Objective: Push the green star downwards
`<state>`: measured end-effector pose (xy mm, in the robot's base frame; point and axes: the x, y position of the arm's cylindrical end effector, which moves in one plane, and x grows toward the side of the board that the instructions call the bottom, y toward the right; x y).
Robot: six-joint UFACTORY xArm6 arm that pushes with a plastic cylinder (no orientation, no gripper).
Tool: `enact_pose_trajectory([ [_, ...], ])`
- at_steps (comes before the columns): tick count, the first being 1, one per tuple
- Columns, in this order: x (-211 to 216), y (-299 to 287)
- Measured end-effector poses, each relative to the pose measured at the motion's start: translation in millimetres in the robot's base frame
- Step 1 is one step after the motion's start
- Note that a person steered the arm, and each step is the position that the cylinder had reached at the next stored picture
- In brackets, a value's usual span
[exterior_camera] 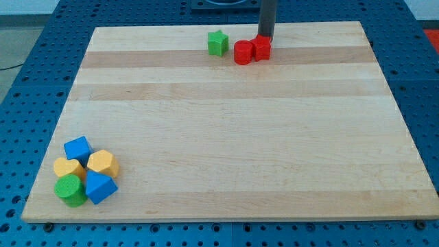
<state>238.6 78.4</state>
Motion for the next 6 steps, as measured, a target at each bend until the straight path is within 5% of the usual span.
enact_pose_trajectory([
  [3,-10,-58],
  [6,96,-154],
])
